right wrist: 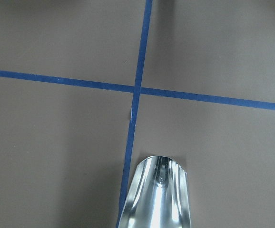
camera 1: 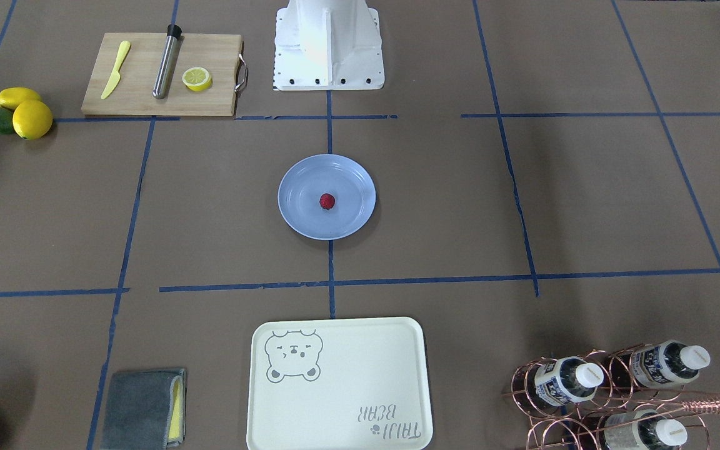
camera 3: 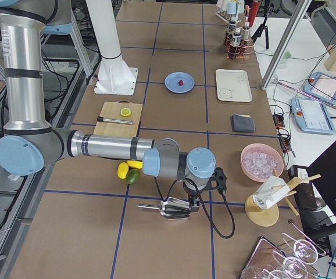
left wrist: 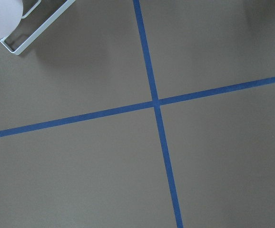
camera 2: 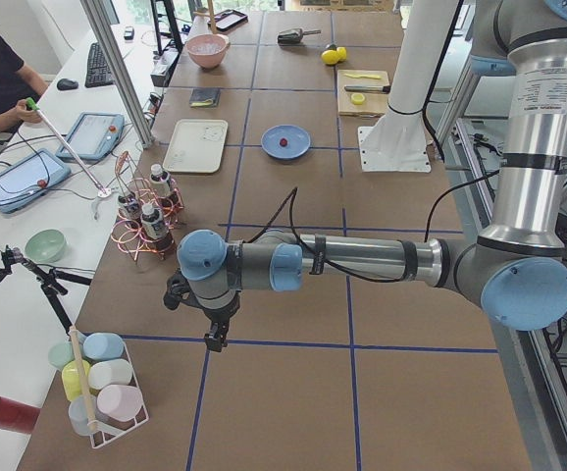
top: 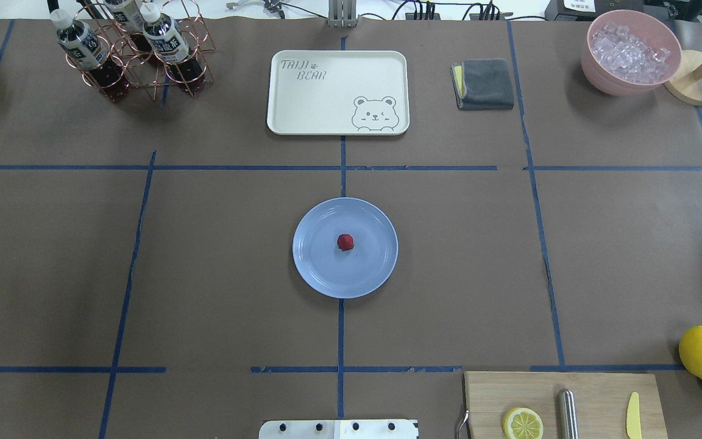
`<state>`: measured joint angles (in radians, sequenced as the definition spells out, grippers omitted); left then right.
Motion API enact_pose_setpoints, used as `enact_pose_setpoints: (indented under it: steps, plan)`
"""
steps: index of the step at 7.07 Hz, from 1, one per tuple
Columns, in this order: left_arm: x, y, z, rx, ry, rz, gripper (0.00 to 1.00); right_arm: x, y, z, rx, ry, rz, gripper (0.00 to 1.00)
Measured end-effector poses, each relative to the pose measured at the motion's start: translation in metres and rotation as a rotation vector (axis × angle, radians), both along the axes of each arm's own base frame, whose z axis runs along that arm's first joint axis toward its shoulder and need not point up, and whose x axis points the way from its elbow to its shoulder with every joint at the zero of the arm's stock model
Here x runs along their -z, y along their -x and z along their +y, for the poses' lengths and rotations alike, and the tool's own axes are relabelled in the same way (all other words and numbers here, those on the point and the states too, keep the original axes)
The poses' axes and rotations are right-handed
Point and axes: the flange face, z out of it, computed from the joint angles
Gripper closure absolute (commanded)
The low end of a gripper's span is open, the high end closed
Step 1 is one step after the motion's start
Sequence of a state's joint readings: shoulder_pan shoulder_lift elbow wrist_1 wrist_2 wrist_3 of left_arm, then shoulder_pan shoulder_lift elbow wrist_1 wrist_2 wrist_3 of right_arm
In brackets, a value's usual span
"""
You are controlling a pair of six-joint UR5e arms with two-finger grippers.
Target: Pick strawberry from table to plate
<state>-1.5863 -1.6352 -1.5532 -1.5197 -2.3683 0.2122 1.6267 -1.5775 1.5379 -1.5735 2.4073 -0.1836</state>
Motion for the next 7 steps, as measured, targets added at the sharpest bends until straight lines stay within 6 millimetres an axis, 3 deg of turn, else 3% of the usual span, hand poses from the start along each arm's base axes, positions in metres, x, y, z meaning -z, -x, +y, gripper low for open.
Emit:
enact_pose_setpoints:
  steps: [7]
  plan:
    - [-0.0036,-0.0001,0.0009,0.002,0.009,-0.003,0.0,0.0033,-0.0024,-0.0017,-0.015,-0.012,-0.008,0.0]
